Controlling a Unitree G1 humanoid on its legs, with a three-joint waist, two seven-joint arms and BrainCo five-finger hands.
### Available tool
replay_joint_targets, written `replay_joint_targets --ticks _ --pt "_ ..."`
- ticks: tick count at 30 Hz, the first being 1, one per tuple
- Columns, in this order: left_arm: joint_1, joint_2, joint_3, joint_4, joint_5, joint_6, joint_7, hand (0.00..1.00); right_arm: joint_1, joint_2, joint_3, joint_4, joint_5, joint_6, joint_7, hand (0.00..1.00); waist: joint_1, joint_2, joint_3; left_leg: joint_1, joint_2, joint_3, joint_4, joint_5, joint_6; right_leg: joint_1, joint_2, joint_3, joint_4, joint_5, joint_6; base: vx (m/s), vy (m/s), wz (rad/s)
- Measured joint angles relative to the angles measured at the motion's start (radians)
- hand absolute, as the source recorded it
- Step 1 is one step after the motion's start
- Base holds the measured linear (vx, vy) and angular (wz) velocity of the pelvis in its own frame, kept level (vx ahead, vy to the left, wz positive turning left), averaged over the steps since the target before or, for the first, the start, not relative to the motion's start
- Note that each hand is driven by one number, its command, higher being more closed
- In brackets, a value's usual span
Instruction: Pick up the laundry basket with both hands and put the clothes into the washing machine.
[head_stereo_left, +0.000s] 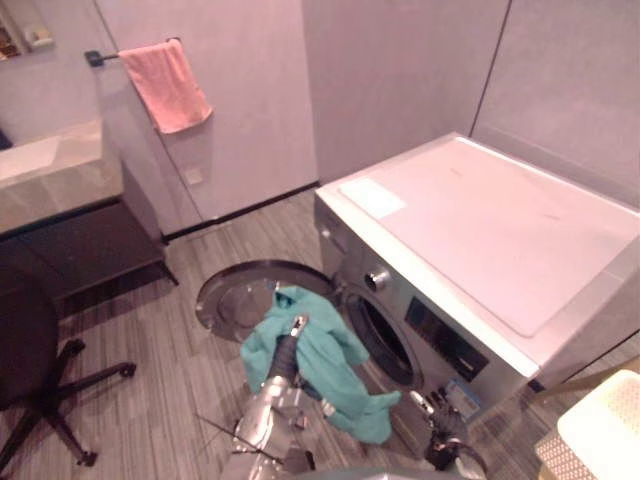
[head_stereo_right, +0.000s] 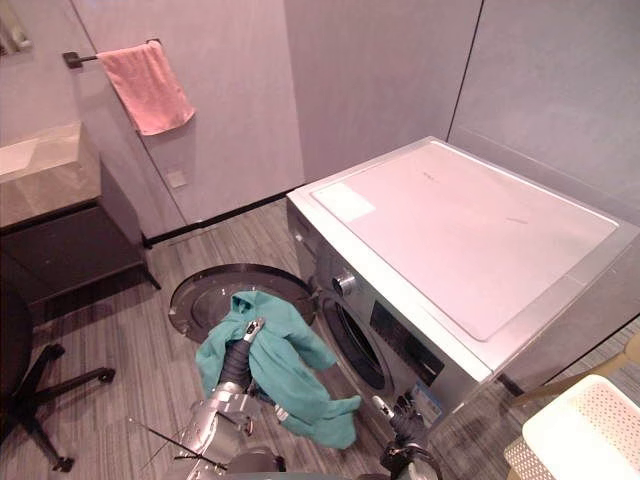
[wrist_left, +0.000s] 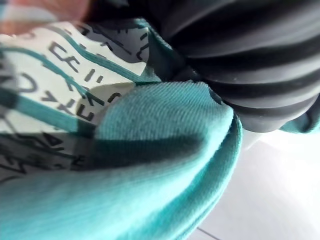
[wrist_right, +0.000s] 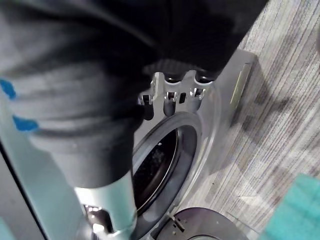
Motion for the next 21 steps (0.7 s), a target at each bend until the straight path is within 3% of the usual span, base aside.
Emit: replay_joint_targets --ticks 3,4,7,8,9,10,11,12,13,14,16,17,19,20,21 --pt "0.009 0.0 0.001 0.0 -0.001 0.002 0.001 1.0 -0.003 -0.001 0.009 -0.001 -0.001 0.0 -0.004 0.0 0.015 -0.027 -0.009 0.008 0.032 -0.076 -0.269 0.002 -0.003 -0.026 -0.038 0.084 0.039 -0.028 0.036 0.3 0.193 -0.82" --pt "0.009 -0.007 -0.002 0.001 -0.001 0.002 0.002 1.0 -0.007 -0.006 0.008 0.0 -0.01 0.0 -0.006 0.0 0.01 -0.037 -0.008 0.015 0.035 -0.153 -0.403 0.005 -0.003 -0.035 -0.056 0.117 0.057 -0.043 0.058 0.24 0.224 -0.69" --pt "0.009 -0.012 -0.002 0.019 -0.001 0.002 0.002 1.0 -0.045 -0.023 -0.002 0.036 -0.017 -0.003 -0.012 0.0 0.001 -0.043 -0.006 0.025 0.018 -0.38 -0.516 0.025 -0.031 -0.047 -0.089 0.203 0.12 -0.1 0.125 0.32 0.415 -0.81" --pt "0.009 -0.011 -0.004 0.031 0.0 0.002 0.002 1.0 -0.066 -0.029 -0.009 0.062 -0.024 -0.003 -0.016 0.0 -0.005 -0.033 -0.013 0.033 0.013 -0.425 -0.525 0.068 -0.094 -0.047 -0.1 0.237 0.145 -0.139 0.159 0.3 0.517 -0.73" --pt "0.01 -0.013 -0.007 0.039 0.0 0.002 0.001 1.0 -0.066 -0.031 -0.021 0.063 -0.028 -0.004 -0.017 0.0 -0.005 -0.018 -0.022 0.04 0.015 -0.426 -0.527 0.107 -0.133 -0.045 -0.102 0.254 0.152 -0.158 0.174 0.29 0.602 -0.65" --pt "0.007 -0.015 -0.013 0.055 0.0 0.004 0.0 1.0 -0.066 -0.023 -0.043 0.077 -0.03 -0.004 -0.016 0.0 -0.013 -0.016 -0.045 0.04 0.005 -0.389 -0.51 0.043 -0.255 -0.037 -0.131 0.277 0.159 -0.19 0.212 0.23 0.491 -0.3" --pt "-0.002 -0.002 -0.018 0.061 0.0 0.007 0.0 1.0 -0.061 -0.011 -0.06 0.085 -0.03 -0.004 -0.016 0.0 -0.023 -0.04 -0.064 0.052 -0.03 -0.345 -0.511 -0.019 -0.242 -0.03 -0.18 0.291 0.148 -0.197 0.226 0.27 0.574 -0.11" --pt "-0.015 0.019 -0.012 0.061 0.0 0.007 0.0 1.0 -0.061 0.016 -0.065 0.092 -0.027 -0.001 -0.016 0.0 -0.029 -0.088 -0.066 0.053 -0.076 -0.309 -0.5 -0.027 -0.226 -0.025 -0.233 0.326 0.137 -0.182 0.24 0.23 0.508 -0.15" --pt "-0.018 0.039 -0.013 0.061 0.0 0.006 0.0 1.0 -0.045 0.023 -0.044 0.087 -0.017 0.002 -0.007 0.0 -0.02 -0.102 -0.07 0.05 -0.101 -0.266 -0.479 -0.037 -0.202 -0.022 -0.269 0.362 0.099 -0.114 0.262 0.25 0.6 -0.41" --pt "-0.022 0.044 -0.015 0.06 0.0 0.005 0.0 1.0 -0.041 0.025 -0.046 0.067 -0.006 0.001 0.001 0.0 -0.013 -0.112 -0.078 0.052 -0.111 -0.23 -0.459 -0.05 -0.179 -0.007 -0.29 0.387 0.049 -0.031 0.275 0.16 0.492 -0.54" --pt "-0.032 0.047 -0.03 0.055 0.0 0.002 0.0 1.0 -0.032 0.025 -0.059 0.034 0.003 -0.005 0.001 0.0 -0.008 -0.095 -0.077 0.056 -0.121 -0.18 -0.45 -0.067 -0.143 -0.013 -0.314 0.413 0.016 0.059 0.279 0.08 0.472 -0.53" --pt "-0.043 0.058 -0.053 0.047 0.0 -0.001 -0.001 1.0 -0.027 0.026 -0.064 0.014 0.011 -0.005 0.001 0.0 -0.008 -0.1 -0.084 0.06 -0.133 -0.139 -0.457 -0.072 -0.114 -0.03 -0.333 0.435 0.001 0.125 0.274 0.04 0.507 -0.61" --pt "-0.05 0.066 -0.078 0.041 0.001 -0.011 -0.004 1.0 -0.019 0.026 -0.065 0.002 0.013 -0.005 0.001 0.0 -0.015 -0.089 -0.092 0.065 -0.149 -0.084 -0.489 -0.064 -0.074 -0.076 -0.359 0.434 -0.018 0.232 0.238 0.0 0.396 -0.8" --pt "-0.054 0.066 -0.09 0.041 0.001 -0.013 -0.004 1.0 -0.01 0.026 -0.065 0.002 0.012 -0.005 0.0 0.0 -0.011 -0.078 -0.091 0.085 -0.152 -0.027 -0.533 -0.048 -0.047 -0.119 -0.373 0.391 -0.038 0.318 0.158 -0.03 0.322 -1.01" --pt "-0.055 0.066 -0.09 0.041 0.001 -0.013 -0.004 1.0 -0.007 0.026 -0.063 0.002 0.012 -0.004 0.0 0.0 -0.009 -0.075 -0.09 0.095 -0.148 0.003 -0.553 -0.04 -0.034 -0.139 -0.377 0.343 -0.032 0.332 0.134 -0.05 0.349 -1.24"
